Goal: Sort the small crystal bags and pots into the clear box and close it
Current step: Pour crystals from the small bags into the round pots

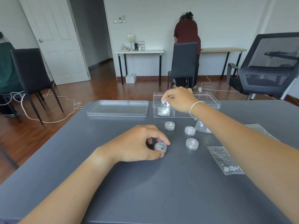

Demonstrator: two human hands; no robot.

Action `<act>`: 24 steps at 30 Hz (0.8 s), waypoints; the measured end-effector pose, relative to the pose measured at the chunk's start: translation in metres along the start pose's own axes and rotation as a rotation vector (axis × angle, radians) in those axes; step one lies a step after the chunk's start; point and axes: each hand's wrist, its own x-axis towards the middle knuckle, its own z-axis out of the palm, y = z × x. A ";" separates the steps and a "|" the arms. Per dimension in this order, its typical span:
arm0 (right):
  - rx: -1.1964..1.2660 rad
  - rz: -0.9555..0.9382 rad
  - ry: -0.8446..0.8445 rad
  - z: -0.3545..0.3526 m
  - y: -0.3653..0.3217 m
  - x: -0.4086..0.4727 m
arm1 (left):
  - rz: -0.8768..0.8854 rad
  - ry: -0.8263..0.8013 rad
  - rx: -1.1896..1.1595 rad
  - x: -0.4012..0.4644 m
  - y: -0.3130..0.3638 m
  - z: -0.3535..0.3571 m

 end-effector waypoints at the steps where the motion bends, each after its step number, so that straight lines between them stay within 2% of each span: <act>1: -0.001 0.001 -0.008 0.000 0.000 0.000 | 0.003 0.001 -0.001 0.000 0.000 0.000; 8: -0.074 -0.032 -0.003 0.001 0.000 -0.002 | 0.008 0.025 0.013 0.001 -0.002 0.001; 16: 0.005 -0.115 0.209 -0.008 0.002 -0.026 | 0.025 0.047 0.021 0.002 -0.002 0.000; 24: 0.159 -0.127 0.042 -0.014 0.007 -0.074 | 0.044 0.085 0.022 0.004 -0.005 0.001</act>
